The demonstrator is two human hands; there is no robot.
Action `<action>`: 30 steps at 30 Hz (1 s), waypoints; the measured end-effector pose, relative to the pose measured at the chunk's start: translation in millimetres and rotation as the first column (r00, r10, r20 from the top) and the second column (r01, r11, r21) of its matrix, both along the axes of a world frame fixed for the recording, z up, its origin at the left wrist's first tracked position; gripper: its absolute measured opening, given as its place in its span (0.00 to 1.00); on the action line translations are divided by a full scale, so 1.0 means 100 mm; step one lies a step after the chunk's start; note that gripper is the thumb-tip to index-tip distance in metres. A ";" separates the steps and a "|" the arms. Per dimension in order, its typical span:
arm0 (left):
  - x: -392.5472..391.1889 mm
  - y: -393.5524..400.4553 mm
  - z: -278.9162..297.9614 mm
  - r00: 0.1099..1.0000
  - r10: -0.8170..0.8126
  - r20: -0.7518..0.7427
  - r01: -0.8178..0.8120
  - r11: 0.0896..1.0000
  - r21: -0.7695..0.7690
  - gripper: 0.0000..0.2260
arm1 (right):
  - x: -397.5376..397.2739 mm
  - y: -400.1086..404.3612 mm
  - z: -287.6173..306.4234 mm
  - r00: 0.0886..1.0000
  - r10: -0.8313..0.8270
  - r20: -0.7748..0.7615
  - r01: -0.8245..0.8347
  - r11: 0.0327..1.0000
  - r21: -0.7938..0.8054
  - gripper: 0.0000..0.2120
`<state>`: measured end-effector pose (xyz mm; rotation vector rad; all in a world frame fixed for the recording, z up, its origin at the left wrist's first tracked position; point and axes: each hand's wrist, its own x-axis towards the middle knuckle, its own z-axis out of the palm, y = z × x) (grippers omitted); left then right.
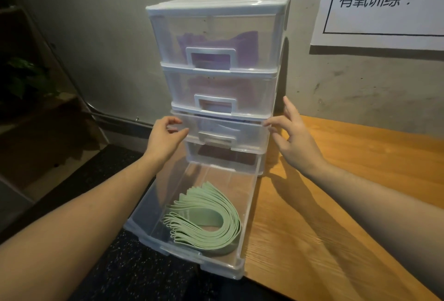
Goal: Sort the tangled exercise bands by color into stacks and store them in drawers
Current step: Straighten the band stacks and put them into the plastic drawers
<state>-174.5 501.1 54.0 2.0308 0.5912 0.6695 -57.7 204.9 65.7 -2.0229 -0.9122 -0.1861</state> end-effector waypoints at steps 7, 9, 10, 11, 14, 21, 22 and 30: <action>0.08 -0.01 0.00 0.999 -0.045 0.002 0.045 0.999 0.027 0.12 | 0.09 -0.05 -0.03 0.978 0.040 0.203 0.005 0.976 -0.215 0.15; 0.04 0.01 0.01 0.995 -0.089 -0.045 0.089 0.996 -0.001 0.13 | 0.04 -0.05 -0.06 0.986 -0.001 0.166 0.038 0.975 -0.220 0.17; 0.00 0.03 0.01 0.989 -0.126 -0.078 0.126 0.992 0.004 0.14 | 0.01 -0.06 -0.09 0.989 -0.009 0.151 0.041 0.977 -0.209 0.17; -0.08 0.04 0.01 0.980 -0.167 -0.107 0.170 0.985 0.020 0.14 | -0.03 -0.06 -0.11 0.990 -0.013 0.141 0.041 0.980 -0.196 0.17; -0.38 0.03 -0.03 0.949 -0.268 -0.165 0.289 0.950 0.115 0.12 | -0.21 -0.12 -0.19 0.991 -0.015 0.135 0.036 0.987 -0.155 0.16; -1.43 -0.08 -0.16 0.877 -0.348 -0.332 0.428 0.879 0.208 0.27 | -0.87 -0.27 -0.38 0.944 0.326 0.048 -0.316 0.936 -0.155 0.15; -1.57 -0.07 -0.19 0.863 -0.356 -0.357 0.436 0.883 0.174 0.28 | -0.97 -0.30 -0.41 0.924 0.379 0.045 -0.365 0.912 -0.187 0.17; -2.12 -0.20 -0.46 0.909 -0.203 -0.363 0.316 0.904 0.286 0.13 | -1.45 -0.44 -0.69 0.782 0.583 0.221 -0.405 0.744 -0.532 0.21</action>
